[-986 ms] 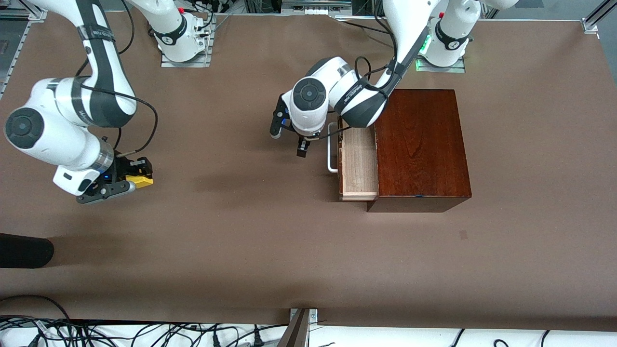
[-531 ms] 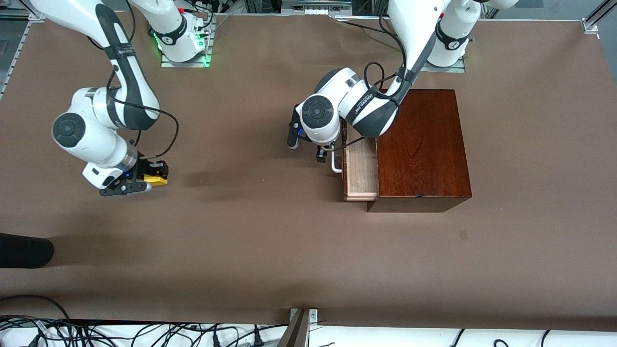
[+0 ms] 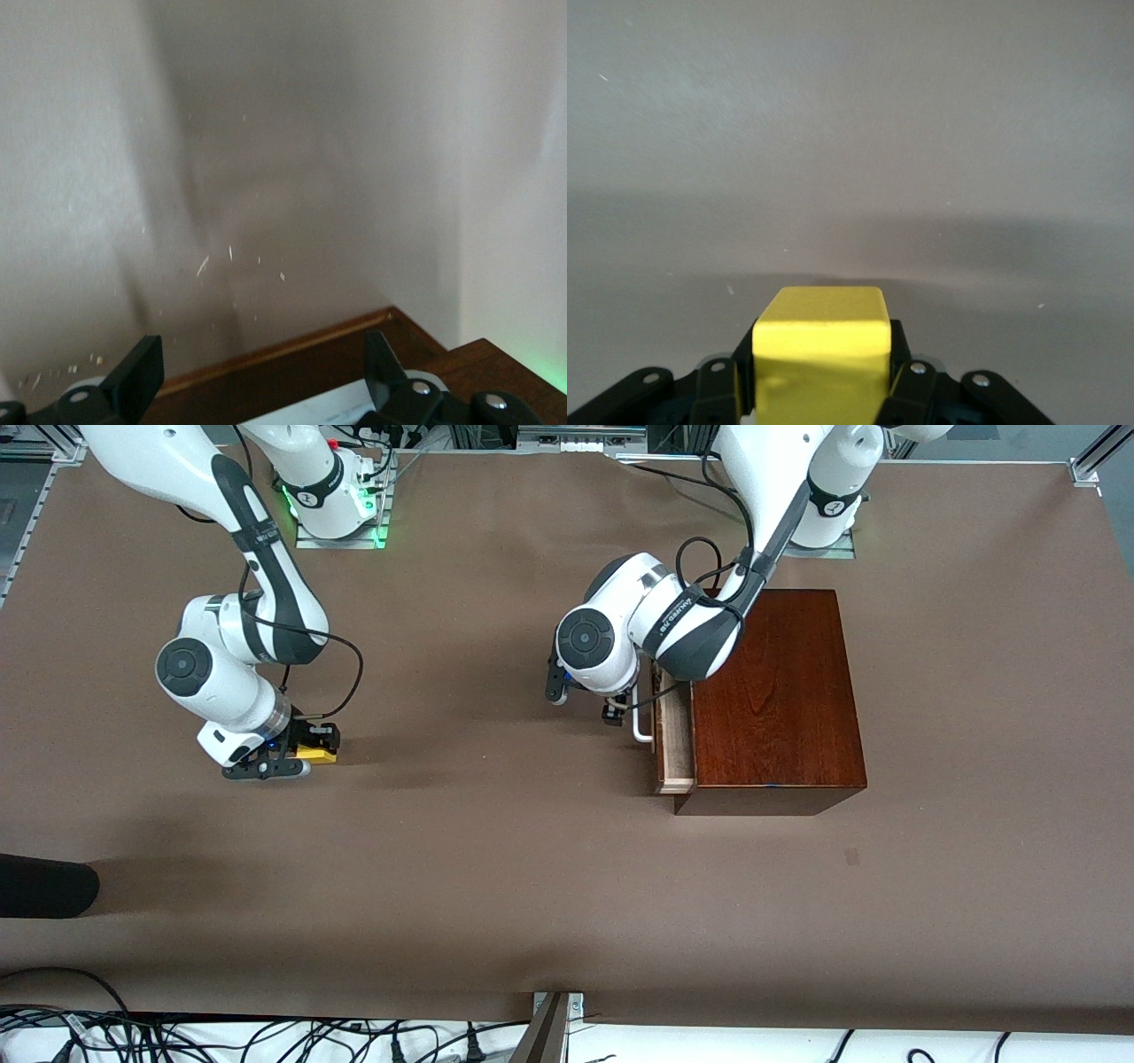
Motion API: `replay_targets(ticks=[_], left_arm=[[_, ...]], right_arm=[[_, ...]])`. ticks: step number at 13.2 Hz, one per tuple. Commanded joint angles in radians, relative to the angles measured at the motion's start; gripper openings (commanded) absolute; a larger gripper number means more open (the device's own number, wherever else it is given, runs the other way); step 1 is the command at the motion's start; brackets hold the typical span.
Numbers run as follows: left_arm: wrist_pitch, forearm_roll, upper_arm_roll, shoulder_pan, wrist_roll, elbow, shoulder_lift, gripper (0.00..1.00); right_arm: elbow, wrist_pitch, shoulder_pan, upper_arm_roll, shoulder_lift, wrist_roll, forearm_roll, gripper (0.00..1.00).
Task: Open drawer, take yellow block, close drawer
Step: 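Push the drawer shut with the left gripper while the right gripper sets the block down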
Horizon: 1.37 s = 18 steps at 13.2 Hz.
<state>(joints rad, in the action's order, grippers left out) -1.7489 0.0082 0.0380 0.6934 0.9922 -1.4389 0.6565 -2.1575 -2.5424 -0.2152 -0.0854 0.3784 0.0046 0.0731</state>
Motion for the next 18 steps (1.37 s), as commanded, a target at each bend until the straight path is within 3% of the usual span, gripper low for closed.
replay_targets(ticks=[1, 3, 5, 6, 7, 8, 11, 13, 15, 18], left_arm=[[0.055, 0.038, -0.01, -0.002, -0.02, -0.008, -0.035, 1.0], [0.077, 0.038, -0.023, -0.002, -0.046, -0.006, -0.037, 1.0], [0.083, 0.039, -0.046, -0.002, -0.046, -0.008, -0.035, 1.0], [0.083, 0.039, -0.05, -0.002, -0.044, -0.008, -0.035, 1.0], [0.083, 0.039, -0.052, -0.002, -0.046, -0.008, -0.035, 1.0], [0.083, 0.039, -0.055, 0.0, -0.046, -0.008, -0.034, 1.0], [0.083, 0.039, -0.056, 0.001, -0.046, -0.008, -0.034, 1.0], [0.085, 0.042, -0.059, -0.002, -0.046, -0.012, -0.034, 1.0], [0.091, 0.065, -0.059, 0.0, -0.046, -0.011, -0.034, 1.0], [0.089, 0.067, -0.058, 0.0, -0.047, -0.009, -0.034, 1.0]], right_arm=[[-0.047, -0.048, 0.011, 0.024, 0.005, 0.018, 0.001, 0.0], [-0.047, -0.047, 0.011, 0.024, 0.016, 0.017, 0.002, 0.0], [-0.047, -0.048, 0.011, 0.024, 0.031, 0.017, 0.002, 0.14], [-0.045, -0.049, 0.011, 0.024, 0.034, 0.017, 0.002, 0.32], [-0.044, -0.047, 0.011, 0.024, 0.033, 0.017, 0.002, 0.56], [-0.042, -0.045, 0.011, 0.024, 0.028, 0.015, 0.002, 1.0], [-0.024, 0.022, 0.011, 0.029, -0.06, 0.006, 0.001, 1.0], [0.033, 0.178, 0.011, 0.03, -0.14, 0.005, -0.004, 1.0], [0.14, 0.36, 0.013, 0.024, -0.205, -0.018, -0.015, 1.0], [0.327, 0.563, 0.046, 0.018, -0.222, -0.075, -0.004, 1.0]])
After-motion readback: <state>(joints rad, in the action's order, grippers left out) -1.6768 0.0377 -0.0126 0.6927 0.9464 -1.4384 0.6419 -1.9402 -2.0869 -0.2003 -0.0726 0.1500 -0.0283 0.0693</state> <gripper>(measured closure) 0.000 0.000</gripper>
